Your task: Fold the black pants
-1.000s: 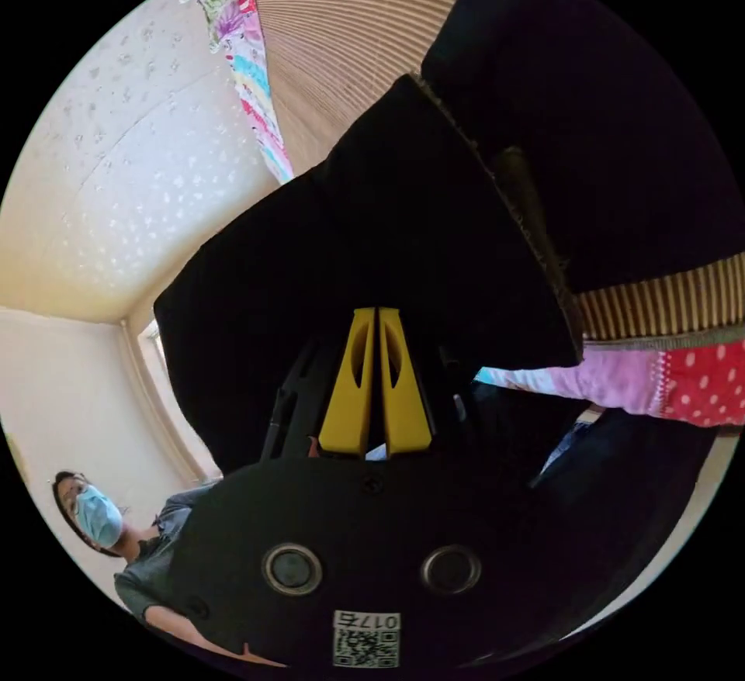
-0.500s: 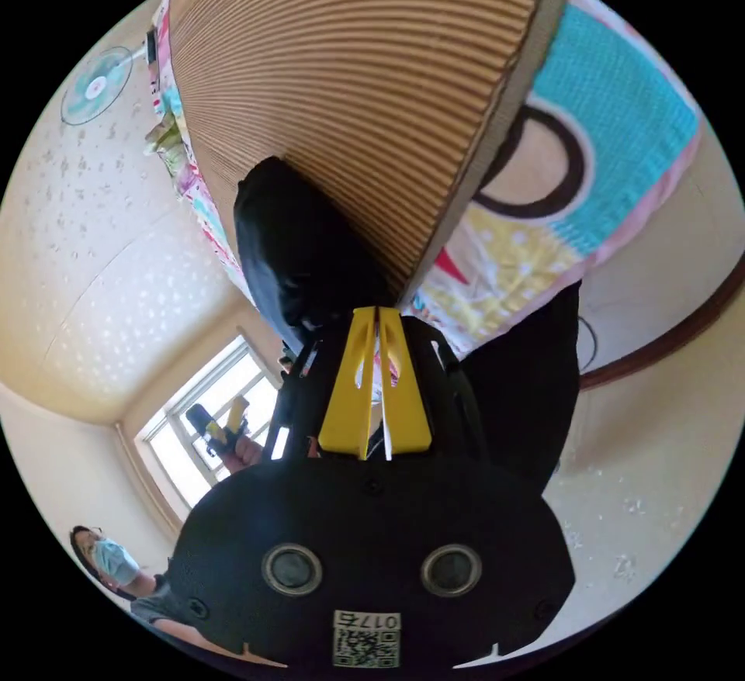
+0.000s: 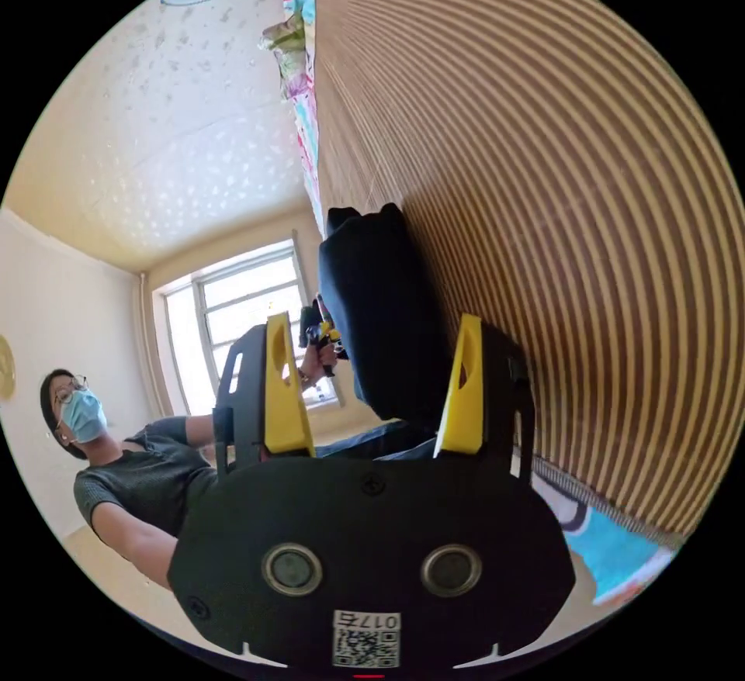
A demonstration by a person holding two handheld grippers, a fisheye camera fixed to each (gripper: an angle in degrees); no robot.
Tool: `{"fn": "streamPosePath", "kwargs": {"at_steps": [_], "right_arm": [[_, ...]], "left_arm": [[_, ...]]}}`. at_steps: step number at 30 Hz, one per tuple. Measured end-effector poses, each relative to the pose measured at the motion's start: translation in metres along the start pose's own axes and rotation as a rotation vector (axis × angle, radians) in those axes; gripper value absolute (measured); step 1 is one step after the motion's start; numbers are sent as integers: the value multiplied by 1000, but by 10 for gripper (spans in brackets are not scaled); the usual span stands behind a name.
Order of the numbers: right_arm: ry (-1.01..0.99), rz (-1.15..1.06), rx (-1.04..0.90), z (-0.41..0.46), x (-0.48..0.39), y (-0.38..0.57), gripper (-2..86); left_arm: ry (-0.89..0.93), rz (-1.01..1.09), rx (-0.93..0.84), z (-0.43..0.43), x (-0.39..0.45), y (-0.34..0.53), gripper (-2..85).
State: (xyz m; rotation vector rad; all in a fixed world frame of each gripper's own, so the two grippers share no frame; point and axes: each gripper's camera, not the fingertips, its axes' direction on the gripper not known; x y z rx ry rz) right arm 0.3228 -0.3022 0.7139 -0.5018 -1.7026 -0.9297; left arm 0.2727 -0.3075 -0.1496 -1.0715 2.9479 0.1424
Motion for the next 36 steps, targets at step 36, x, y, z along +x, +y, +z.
{"fn": "streamPosePath", "kwargs": {"at_steps": [36], "right_arm": [[103, -529, -810, 577, -389, -215, 164]], "left_arm": [[94, 43, 974, -565, 117, 427, 109]]}}
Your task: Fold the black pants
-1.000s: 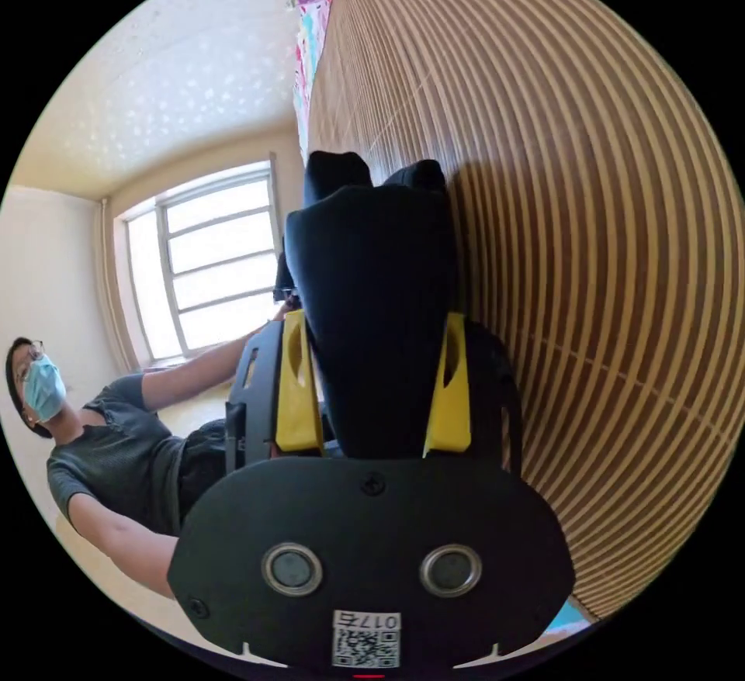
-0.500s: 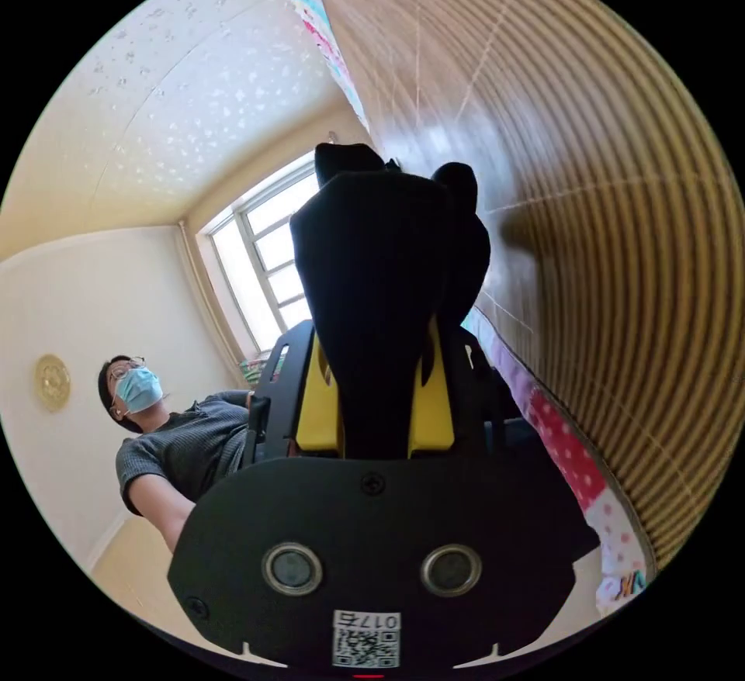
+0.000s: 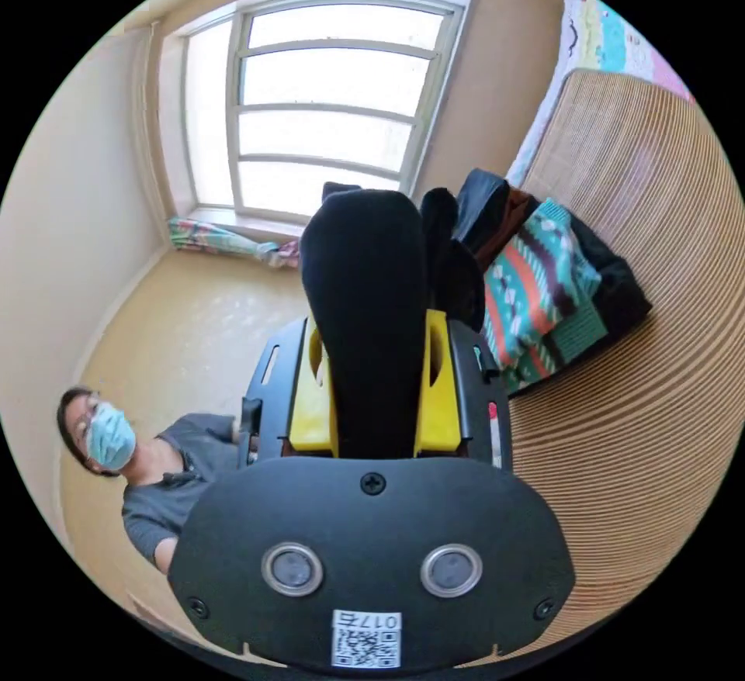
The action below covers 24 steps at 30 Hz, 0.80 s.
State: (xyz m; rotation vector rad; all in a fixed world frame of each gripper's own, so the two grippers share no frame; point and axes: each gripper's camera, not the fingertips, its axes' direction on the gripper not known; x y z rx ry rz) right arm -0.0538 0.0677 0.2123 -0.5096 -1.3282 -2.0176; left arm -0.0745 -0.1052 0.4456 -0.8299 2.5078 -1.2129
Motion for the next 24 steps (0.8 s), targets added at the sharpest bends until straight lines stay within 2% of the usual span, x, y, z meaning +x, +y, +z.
{"fn": "streamPosePath", "kwargs": {"at_steps": [1, 3, 5, 7, 9, 10, 12, 13, 15, 16, 18, 19, 20, 21, 22, 24], "right_arm": [[62, 29, 33, 0, -5, -14, 161], [261, 134, 180, -6, -15, -41, 130], [317, 164, 235, -6, -8, -37, 77], [314, 191, 232, -4, 18, -17, 35], [316, 284, 103, 3, 84, 34, 20], [328, 327, 65, 5, 103, 54, 17], [375, 584, -105, 11, 182, 167, 10], [374, 672, -143, 11, 200, 205, 9], [280, 1037, -120, 9, 234, 375, 6], [230, 1128, -73, 10, 233, 420, 6], [-23, 1438, 265, 27, 193, 590, 5], [-86, 1488, 387, 35, 176, 626, 5], [-204, 1540, 674, 54, 139, 688, 5], [-291, 1517, 1007, 77, 100, 735, 4], [-324, 1485, 1185, 92, 80, 755, 5], [-366, 1331, 1796, 154, 22, 796, 5]], "left_arm": [[-20, -29, 30, -6, -8, -1, 111], [-68, -233, 98, -14, -60, 12, 110], [-112, -432, 71, -4, -108, 41, 87], [-127, -607, 3, 10, -153, 85, 78], [-110, -884, -66, 17, -199, 170, 76], [-96, -958, -57, 14, -206, 194, 76], [-14, -1229, 89, -3, -212, 284, 66], [5, -1291, 140, -9, -209, 304, 63], [52, -1506, 347, -29, -193, 365, 54], [58, -1547, 389, -33, -188, 374, 52], [65, -1646, 514, -43, -175, 386, 31], [63, -1646, 523, -44, -175, 382, 18], [60, -1616, 503, -43, -177, 364, 2], [58, -1557, 433, -38, -185, 337, -3], [55, -1514, 377, -33, -189, 319, -3], [-11, -1289, 32, 1, -202, 227, 0]]}}
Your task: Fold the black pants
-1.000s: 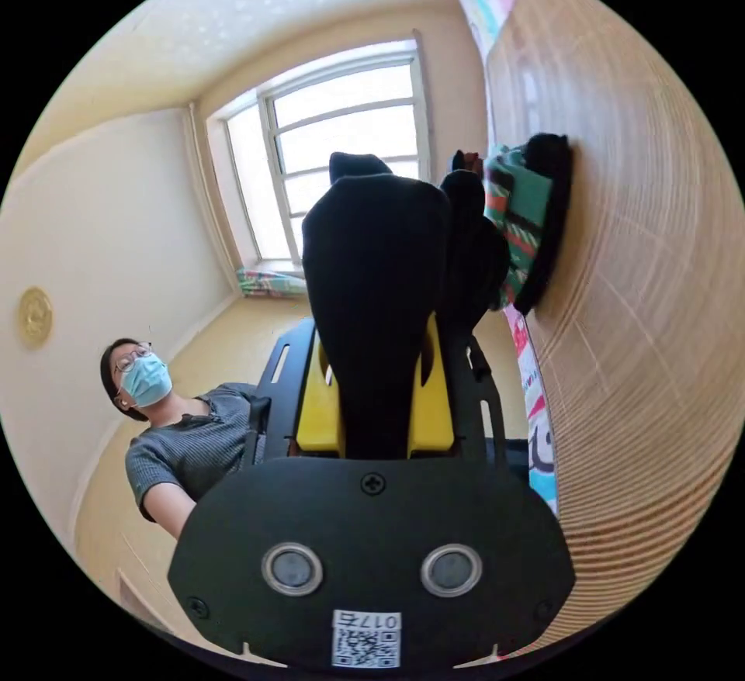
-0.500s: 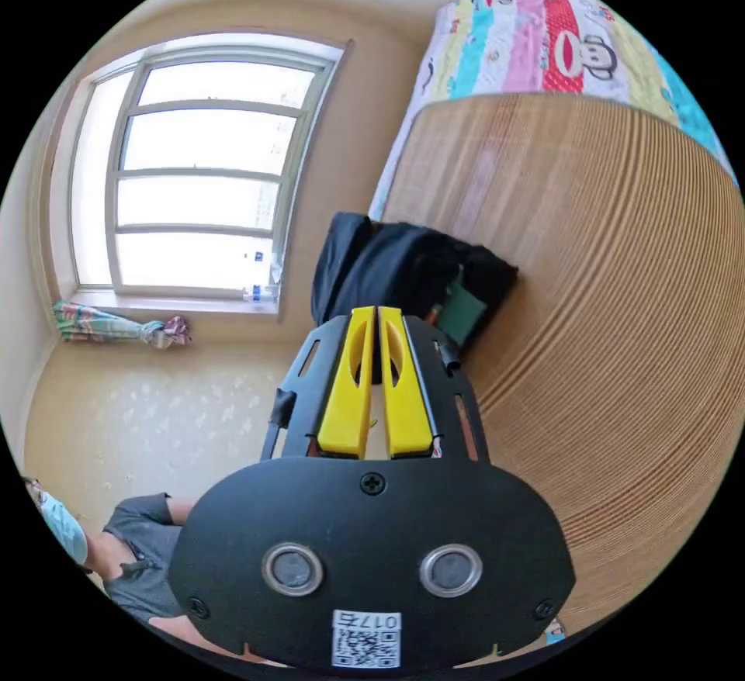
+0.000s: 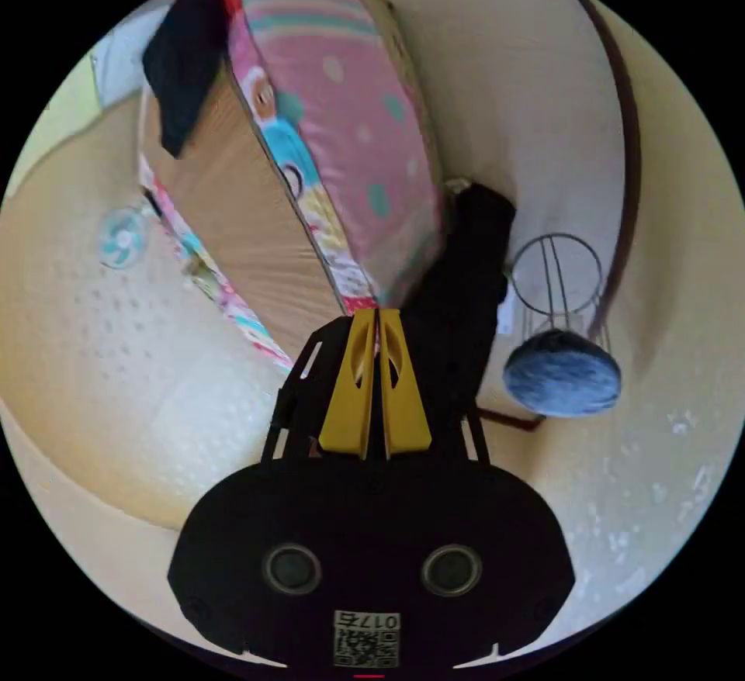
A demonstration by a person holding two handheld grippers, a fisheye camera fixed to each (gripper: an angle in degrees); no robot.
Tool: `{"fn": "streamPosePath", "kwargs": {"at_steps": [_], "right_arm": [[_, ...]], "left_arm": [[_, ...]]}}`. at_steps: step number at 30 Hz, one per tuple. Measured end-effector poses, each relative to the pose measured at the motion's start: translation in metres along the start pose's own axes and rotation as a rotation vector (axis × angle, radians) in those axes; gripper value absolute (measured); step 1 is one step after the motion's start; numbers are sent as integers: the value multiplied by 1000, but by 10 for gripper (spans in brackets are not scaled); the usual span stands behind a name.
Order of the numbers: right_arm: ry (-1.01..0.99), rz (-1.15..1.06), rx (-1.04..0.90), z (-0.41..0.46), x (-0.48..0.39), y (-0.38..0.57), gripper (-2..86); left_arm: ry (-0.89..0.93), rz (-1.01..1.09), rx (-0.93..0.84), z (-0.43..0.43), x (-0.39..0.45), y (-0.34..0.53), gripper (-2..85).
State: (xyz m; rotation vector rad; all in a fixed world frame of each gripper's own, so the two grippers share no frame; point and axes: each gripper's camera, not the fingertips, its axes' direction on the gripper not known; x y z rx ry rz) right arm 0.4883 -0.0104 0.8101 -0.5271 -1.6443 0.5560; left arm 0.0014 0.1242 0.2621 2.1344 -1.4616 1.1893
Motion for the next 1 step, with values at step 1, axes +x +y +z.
{"fn": "streamPosePath", "kwargs": {"at_steps": [1], "right_arm": [[-81, 4, 82, -9, 12, 12, 5]], "left_arm": [[-86, 58, -61, 13, 23, -6, 2]]}}
